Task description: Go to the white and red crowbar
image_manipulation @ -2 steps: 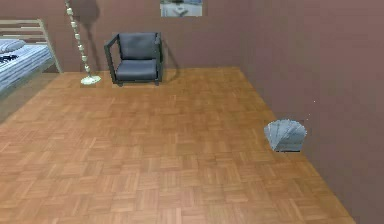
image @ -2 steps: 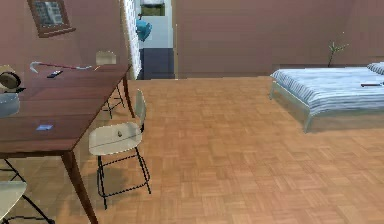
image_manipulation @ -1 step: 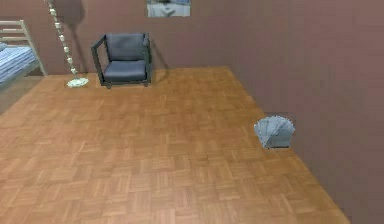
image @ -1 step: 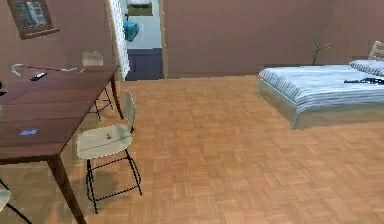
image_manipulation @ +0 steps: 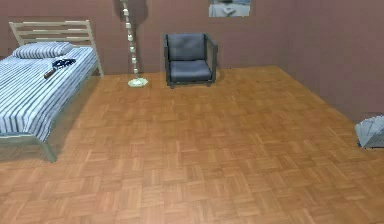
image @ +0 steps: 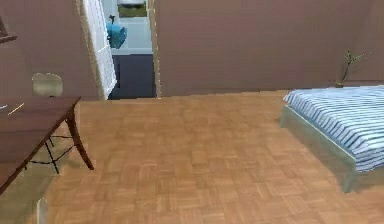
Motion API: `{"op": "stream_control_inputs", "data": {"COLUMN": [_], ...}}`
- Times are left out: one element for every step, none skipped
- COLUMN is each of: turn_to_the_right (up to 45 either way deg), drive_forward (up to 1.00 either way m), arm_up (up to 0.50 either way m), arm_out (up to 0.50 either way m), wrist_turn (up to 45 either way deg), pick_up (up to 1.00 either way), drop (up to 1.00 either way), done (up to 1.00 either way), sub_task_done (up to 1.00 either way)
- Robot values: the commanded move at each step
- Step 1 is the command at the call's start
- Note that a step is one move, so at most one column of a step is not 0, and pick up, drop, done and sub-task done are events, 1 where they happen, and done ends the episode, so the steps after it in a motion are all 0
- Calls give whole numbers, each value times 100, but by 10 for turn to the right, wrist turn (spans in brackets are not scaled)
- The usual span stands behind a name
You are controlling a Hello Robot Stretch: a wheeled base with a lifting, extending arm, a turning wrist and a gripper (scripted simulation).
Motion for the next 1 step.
{"op": "stream_control_inputs", "data": {"turn_to_the_right": [0], "drive_forward": [15], "arm_up": [0], "arm_out": [0], "wrist_turn": [0], "pick_up": [0], "drop": [0], "done": [0], "sub_task_done": [0]}}
